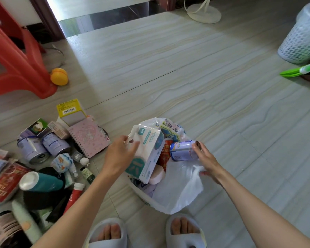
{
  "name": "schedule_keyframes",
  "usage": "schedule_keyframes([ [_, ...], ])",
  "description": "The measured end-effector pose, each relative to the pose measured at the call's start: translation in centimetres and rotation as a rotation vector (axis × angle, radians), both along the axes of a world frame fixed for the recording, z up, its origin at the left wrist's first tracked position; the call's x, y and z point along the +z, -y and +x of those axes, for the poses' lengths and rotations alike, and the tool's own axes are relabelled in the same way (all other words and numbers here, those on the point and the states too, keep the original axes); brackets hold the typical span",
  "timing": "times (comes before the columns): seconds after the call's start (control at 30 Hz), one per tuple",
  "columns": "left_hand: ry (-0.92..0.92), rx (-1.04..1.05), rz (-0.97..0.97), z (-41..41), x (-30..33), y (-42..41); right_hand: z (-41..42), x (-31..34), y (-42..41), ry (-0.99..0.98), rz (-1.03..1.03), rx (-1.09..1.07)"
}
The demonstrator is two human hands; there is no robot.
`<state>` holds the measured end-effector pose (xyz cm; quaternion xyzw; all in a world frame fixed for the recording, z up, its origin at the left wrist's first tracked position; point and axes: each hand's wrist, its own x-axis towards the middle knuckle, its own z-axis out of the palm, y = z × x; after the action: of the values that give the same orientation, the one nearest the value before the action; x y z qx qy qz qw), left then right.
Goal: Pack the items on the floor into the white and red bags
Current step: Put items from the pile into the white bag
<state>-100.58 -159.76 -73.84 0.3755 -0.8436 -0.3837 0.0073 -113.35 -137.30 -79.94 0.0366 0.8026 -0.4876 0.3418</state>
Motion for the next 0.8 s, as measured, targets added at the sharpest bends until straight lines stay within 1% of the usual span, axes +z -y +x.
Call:
schedule_keyframes([
  [0.03, -0.056, 0.007, 0.031, 0.0, 0.5, 0.2, -0.1, 0.1, -0.1, 0.031, 0.009, -0.007],
  [0.1, -0.135, 0.006, 0.034, 0.0, 1.3, 0.5, -0.2, 0.1, -0.2, 0.105, -0.014, -0.026],
  [0.2, -0.231, -0.010, 0.026, -0.1, 2.8, 0.4, -0.2, -0.5, -0.3, 0.261, -0.190, -0.088],
  [0.27, -0.292, -0.015, 0.051, -0.7, 3.8, 0.2, -0.1, -0.6, 0.0, 0.286, -0.224, -0.123],
  [0.4, -0.312, -0.020, 0.134, -0.7, 4.7, 0.1, -0.3, -0.5, 0.5, 0.299, -0.188, -0.246],
  [0.53, -0.285, -0.031, 0.173, 0.2, 5.0, 0.4, -0.7, -0.6, -0.2, 0.413, -0.167, -0.396],
  [0.57, -0.282, -0.032, 0.187, 0.3, 5.1, 0.5, -0.8, -0.8, -0.5, 0.417, -0.157, -0.435],
  [0.67, -0.265, -0.064, 0.212, 0.5, 5.6, 0.6, -0.7, -0.5, -0.8, 0.385, -0.121, -0.459],
  [0.8, -0.217, -0.125, 0.211, 0.5, 5.8, 0.3, -0.7, 1.1, -0.5, 0.237, 0.022, -0.433],
])
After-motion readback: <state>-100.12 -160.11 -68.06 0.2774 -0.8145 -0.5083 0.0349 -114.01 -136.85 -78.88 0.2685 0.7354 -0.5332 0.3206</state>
